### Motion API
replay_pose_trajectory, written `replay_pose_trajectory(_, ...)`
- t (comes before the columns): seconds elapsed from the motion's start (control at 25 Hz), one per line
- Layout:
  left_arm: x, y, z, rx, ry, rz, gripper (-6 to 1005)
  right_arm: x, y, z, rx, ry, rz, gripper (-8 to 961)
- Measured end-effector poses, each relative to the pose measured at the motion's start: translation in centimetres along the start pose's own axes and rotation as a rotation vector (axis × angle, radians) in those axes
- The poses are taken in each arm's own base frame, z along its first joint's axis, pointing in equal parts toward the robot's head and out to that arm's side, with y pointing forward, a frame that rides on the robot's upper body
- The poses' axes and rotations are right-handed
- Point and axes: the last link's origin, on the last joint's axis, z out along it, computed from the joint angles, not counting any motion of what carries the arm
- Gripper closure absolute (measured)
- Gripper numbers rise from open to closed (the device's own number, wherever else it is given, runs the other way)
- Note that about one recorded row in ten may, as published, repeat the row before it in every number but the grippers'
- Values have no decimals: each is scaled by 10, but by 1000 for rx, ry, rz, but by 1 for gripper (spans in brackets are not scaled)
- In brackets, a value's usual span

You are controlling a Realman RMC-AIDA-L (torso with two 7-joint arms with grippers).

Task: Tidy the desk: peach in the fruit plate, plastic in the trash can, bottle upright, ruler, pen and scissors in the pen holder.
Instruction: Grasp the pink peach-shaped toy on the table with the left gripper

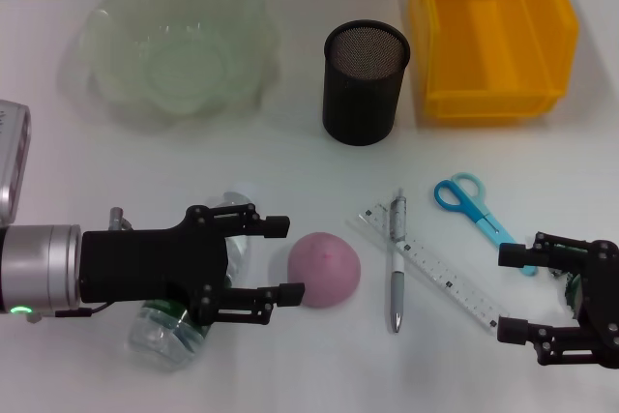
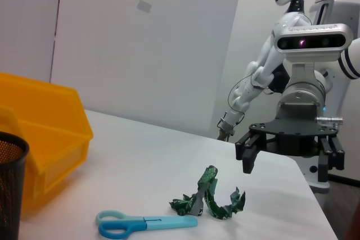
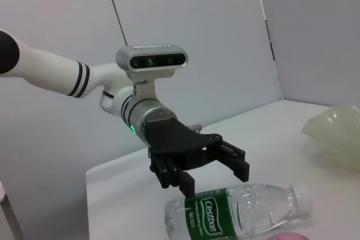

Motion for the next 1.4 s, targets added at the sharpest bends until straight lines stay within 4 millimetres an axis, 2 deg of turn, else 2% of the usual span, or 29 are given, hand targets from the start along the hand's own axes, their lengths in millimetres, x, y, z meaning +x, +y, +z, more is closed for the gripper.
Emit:
replay_pose_trajectory(0.4,1,1,0,-10,4,0,240,0,0,0,0,0,2,128)
replay_pose_trajectory(0.56,10,-2,6,-31,0,14,251,0,0,-1,4,3,2,128)
replay_pose_trajectory(0.84,30,-19,30,-57,-133,74,269,5,3,-10,36,2,17,128)
replay_pose_trajectory(0.88,30,-19,30,-57,-133,74,272,5,3,-10,36,2,17,128)
replay_pose_trajectory(1.0,30,-27,48,-37,-247,114,280,8,6,-14,52,-2,27,128)
replay_pose_trajectory(1.4,19,-36,68,13,-384,160,306,9,7,-14,53,-5,32,129)
